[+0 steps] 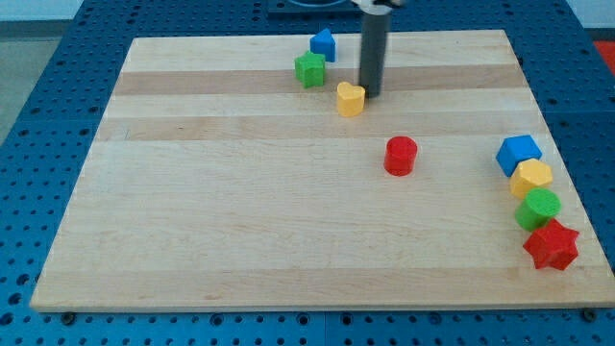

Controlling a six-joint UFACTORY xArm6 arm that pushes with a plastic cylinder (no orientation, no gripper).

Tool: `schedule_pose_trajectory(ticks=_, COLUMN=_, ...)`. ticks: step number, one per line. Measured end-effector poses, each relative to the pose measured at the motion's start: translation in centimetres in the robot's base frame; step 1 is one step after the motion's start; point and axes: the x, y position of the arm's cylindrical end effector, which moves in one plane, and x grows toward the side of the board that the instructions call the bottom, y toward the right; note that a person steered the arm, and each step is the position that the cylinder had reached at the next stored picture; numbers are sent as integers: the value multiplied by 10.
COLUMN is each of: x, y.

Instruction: Move yellow heart into green star

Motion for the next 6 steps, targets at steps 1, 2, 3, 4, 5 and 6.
schedule_pose_trajectory(ticks=1, x=22, y=84)
schedule_pose_trajectory(ticks=2, x=25, y=15)
schedule_pose_trajectory(ticks=3, x=20, y=-70)
schedule_pose_trajectory(ticks=4, x=20, y=-78)
schedule_pose_trajectory(ticks=5, x=24, y=-83)
schedule_pose_trajectory(ticks=6, x=-17, y=-84)
